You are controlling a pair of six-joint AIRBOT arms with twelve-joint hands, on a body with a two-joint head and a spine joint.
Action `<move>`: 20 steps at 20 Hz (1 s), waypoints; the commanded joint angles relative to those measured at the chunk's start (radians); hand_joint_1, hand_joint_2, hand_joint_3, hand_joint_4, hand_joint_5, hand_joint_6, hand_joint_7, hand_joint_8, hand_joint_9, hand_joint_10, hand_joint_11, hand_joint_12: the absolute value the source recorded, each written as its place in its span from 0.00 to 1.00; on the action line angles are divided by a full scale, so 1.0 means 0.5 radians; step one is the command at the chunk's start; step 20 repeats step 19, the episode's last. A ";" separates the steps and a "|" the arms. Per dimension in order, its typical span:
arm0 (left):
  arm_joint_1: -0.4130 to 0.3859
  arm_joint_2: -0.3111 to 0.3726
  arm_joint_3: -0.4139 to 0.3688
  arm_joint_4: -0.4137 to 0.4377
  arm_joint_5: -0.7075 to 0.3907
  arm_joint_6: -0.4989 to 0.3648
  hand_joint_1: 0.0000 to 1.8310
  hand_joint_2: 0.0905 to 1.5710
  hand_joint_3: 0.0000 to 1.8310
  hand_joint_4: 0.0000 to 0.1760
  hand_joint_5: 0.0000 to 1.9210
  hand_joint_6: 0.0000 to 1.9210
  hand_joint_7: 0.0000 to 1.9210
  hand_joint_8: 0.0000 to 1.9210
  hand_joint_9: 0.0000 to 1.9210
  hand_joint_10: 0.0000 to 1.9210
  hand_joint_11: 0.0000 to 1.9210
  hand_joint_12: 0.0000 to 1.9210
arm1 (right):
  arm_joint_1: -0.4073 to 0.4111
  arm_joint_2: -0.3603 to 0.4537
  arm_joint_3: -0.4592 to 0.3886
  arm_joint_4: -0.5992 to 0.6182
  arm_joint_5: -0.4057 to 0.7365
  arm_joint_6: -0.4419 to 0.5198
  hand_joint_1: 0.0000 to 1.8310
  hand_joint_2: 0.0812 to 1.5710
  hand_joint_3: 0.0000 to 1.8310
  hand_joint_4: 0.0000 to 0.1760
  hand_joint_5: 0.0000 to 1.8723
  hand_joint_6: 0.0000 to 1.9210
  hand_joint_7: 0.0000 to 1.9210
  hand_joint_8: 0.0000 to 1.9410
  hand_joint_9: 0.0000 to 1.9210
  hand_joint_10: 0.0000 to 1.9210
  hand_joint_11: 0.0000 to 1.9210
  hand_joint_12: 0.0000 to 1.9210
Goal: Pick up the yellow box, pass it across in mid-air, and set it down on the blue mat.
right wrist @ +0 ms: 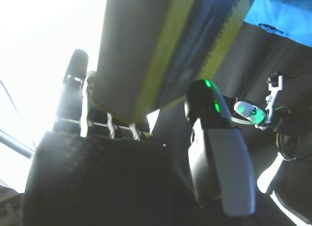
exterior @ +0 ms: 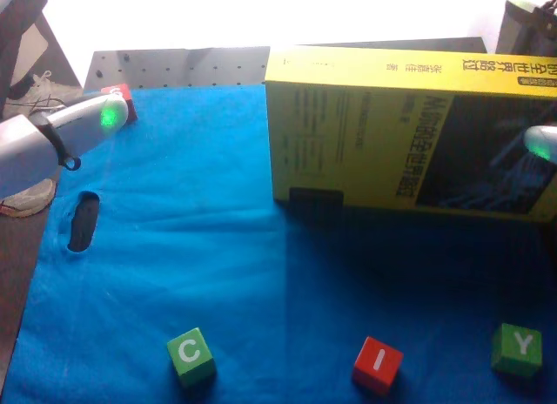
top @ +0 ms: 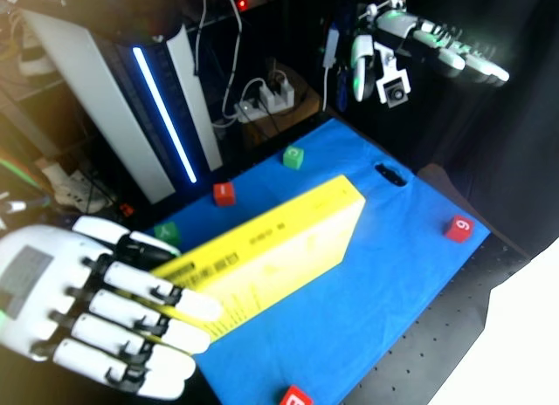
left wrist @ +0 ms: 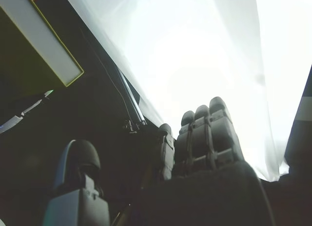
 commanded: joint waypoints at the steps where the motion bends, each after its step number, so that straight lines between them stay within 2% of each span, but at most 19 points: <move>1: -0.013 0.004 -0.001 0.020 -0.255 0.000 0.18 0.72 0.00 1.00 0.00 0.00 0.00 0.00 0.00 0.00 0.00 0.00 | 0.017 0.006 0.008 0.011 0.244 0.007 0.28 0.77 0.00 0.28 0.00 0.00 0.00 0.00 0.00 0.00 0.00 0.00; 3: -0.010 0.003 -0.001 0.017 -0.255 0.000 0.20 0.72 0.00 1.00 0.00 0.00 0.00 0.00 0.00 0.00 0.00 0.00 | 0.017 0.006 0.005 0.001 0.261 0.007 0.26 0.78 0.00 0.10 0.00 0.00 0.00 0.00 0.00 0.00 0.00 0.00; 5: -0.003 0.001 -0.001 0.011 -0.255 0.000 0.21 0.72 0.00 1.00 0.00 0.00 0.00 0.00 0.00 0.00 0.00 0.00 | 0.017 0.018 -0.009 -0.014 0.331 0.006 0.25 0.74 0.00 0.33 0.00 0.00 0.00 0.00 0.00 0.00 0.00 0.00; 6: -0.002 0.002 -0.001 0.009 -0.258 0.000 0.22 0.73 0.00 1.00 0.00 0.00 0.00 0.00 0.00 0.00 0.00 0.00 | 0.017 0.036 -0.017 -0.016 0.370 0.003 0.25 0.73 0.00 0.41 0.00 0.00 0.00 0.00 0.00 0.00 0.00 0.00; 7: -0.001 0.002 -0.001 0.008 -0.264 0.000 0.23 0.73 0.00 1.00 0.00 0.00 0.00 0.00 0.00 0.00 0.00 0.00 | 0.017 0.062 -0.031 -0.017 0.411 -0.009 0.22 0.71 0.00 0.61 0.00 0.00 0.00 0.00 0.00 0.00 0.00 0.00; 8: -0.001 0.004 0.000 0.008 -0.270 0.000 0.23 0.73 0.00 1.00 0.00 0.00 0.00 0.00 0.00 0.00 0.00 0.00 | 0.017 0.100 -0.060 -0.017 0.477 -0.055 0.21 0.71 0.00 0.58 0.00 0.00 0.00 0.00 0.00 0.00 0.03 0.02; 10: 0.001 0.007 -0.002 0.010 -0.294 0.000 0.24 0.73 0.00 1.00 0.00 0.00 0.00 0.00 0.00 0.00 0.00 0.00 | 0.017 0.165 -0.122 -0.017 0.576 -0.139 0.21 0.72 0.00 0.50 0.00 0.00 0.00 0.00 0.00 0.00 0.02 0.01; 11: 0.003 0.010 -0.005 0.015 -0.312 0.000 0.23 0.72 0.00 1.00 0.00 0.00 0.00 0.00 0.00 0.00 0.01 0.01 | 0.016 0.195 -0.156 -0.017 0.634 -0.184 0.19 0.71 0.00 0.57 0.00 0.00 0.00 0.00 0.00 0.00 0.02 0.02; 12: 0.008 0.011 -0.009 0.017 -0.326 0.000 0.22 0.72 0.00 1.00 0.00 0.00 0.00 0.00 0.00 0.00 0.00 0.00 | 0.016 0.210 -0.180 -0.024 0.676 -0.215 0.18 0.72 0.00 0.69 0.00 0.00 0.00 0.00 0.00 0.00 0.00 0.00; 13: 0.015 0.012 -0.011 0.018 -0.338 0.000 0.23 0.72 0.00 1.00 0.00 0.00 0.00 0.00 0.00 0.00 0.00 0.00 | 0.016 0.220 -0.195 -0.036 0.705 -0.232 0.18 0.72 0.00 0.72 0.00 0.00 0.00 0.00 0.00 0.00 0.00 0.00; 17: 0.045 0.036 -0.026 0.016 -0.385 0.000 0.27 0.76 0.01 1.00 0.00 0.00 0.00 0.00 0.00 0.00 0.00 0.00 | 0.014 0.251 -0.258 -0.067 0.776 -0.323 0.19 0.74 0.00 0.67 0.00 0.00 0.00 0.00 0.00 0.00 0.00 0.00; 18: 0.052 0.043 -0.030 0.015 -0.404 0.000 0.28 0.77 0.01 1.00 0.00 0.00 0.00 0.00 0.00 0.00 0.00 0.00 | 0.009 0.262 -0.280 -0.067 0.792 -0.363 0.19 0.74 0.00 0.73 0.00 0.00 0.00 0.00 0.00 0.00 0.00 0.00; 20: 0.058 0.057 -0.039 0.015 -0.423 0.000 0.27 0.77 0.01 1.00 0.00 0.00 0.00 0.00 0.00 0.00 0.00 0.00 | 0.005 0.271 -0.295 -0.067 0.801 -0.387 0.19 0.75 0.01 0.76 0.00 0.00 0.00 0.00 0.00 0.00 0.00 0.00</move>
